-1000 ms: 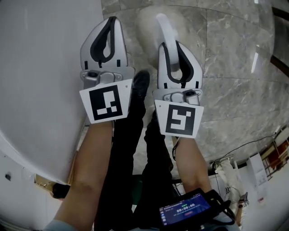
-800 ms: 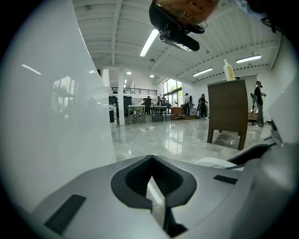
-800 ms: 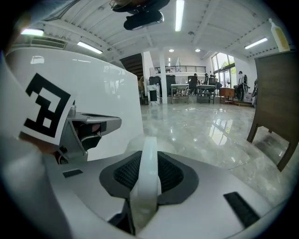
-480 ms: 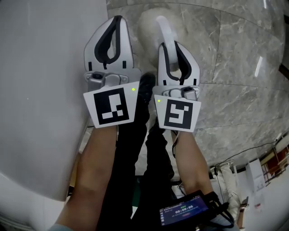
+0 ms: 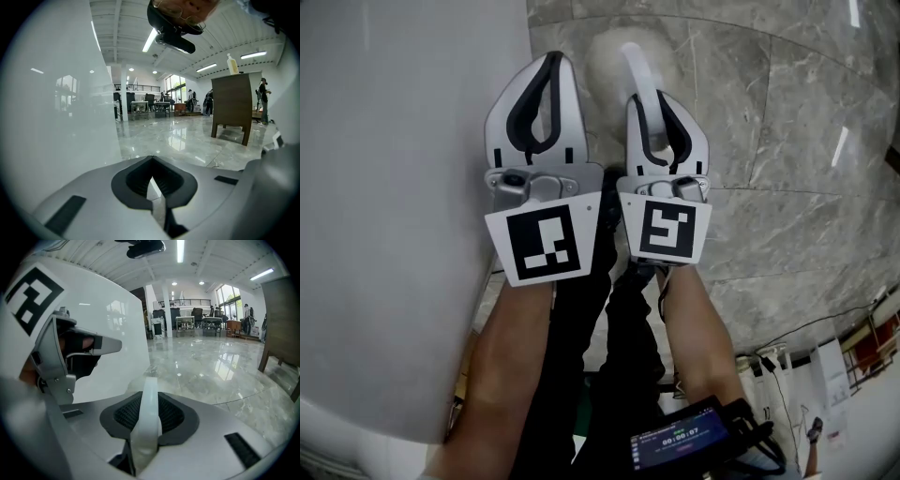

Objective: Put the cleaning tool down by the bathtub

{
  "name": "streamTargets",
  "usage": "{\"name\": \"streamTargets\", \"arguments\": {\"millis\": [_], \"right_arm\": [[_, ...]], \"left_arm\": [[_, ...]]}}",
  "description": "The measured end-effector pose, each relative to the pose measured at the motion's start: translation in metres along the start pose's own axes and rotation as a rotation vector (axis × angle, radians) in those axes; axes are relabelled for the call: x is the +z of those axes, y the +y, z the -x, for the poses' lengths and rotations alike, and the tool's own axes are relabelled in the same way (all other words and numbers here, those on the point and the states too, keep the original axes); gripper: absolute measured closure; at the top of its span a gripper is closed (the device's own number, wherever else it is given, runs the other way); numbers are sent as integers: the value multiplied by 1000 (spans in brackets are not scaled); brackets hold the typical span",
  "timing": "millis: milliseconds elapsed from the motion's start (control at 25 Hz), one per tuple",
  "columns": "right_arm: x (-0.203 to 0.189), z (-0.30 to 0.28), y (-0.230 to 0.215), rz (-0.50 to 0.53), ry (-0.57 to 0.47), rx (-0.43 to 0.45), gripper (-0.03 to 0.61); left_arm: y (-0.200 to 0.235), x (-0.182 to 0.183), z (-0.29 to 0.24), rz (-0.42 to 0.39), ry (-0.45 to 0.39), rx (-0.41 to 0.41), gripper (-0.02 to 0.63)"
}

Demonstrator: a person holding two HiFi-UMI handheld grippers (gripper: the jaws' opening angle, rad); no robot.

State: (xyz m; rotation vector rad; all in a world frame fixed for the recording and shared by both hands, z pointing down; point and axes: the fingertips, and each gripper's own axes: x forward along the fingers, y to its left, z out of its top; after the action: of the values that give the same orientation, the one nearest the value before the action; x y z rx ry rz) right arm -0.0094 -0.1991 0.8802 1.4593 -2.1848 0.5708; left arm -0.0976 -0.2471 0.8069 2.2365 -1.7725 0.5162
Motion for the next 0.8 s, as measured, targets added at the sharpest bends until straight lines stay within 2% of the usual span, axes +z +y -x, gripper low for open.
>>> {"name": "streamTargets", "arguments": {"millis": [320,440,520,800], "right_arm": [[-15,-14,13,30,24,28,469],[-26,-20,14,33,51,42,423],[-29,-20,15,28,67,45,417],[-13,2,10,42,43,44,431]], "left_arm": [[17,-7,3,11,15,37,600],[17,-11,3,8,25,34,600],[18,-12,4,7,30,36,600],[6,-3,16,32,34,32,600]]}}
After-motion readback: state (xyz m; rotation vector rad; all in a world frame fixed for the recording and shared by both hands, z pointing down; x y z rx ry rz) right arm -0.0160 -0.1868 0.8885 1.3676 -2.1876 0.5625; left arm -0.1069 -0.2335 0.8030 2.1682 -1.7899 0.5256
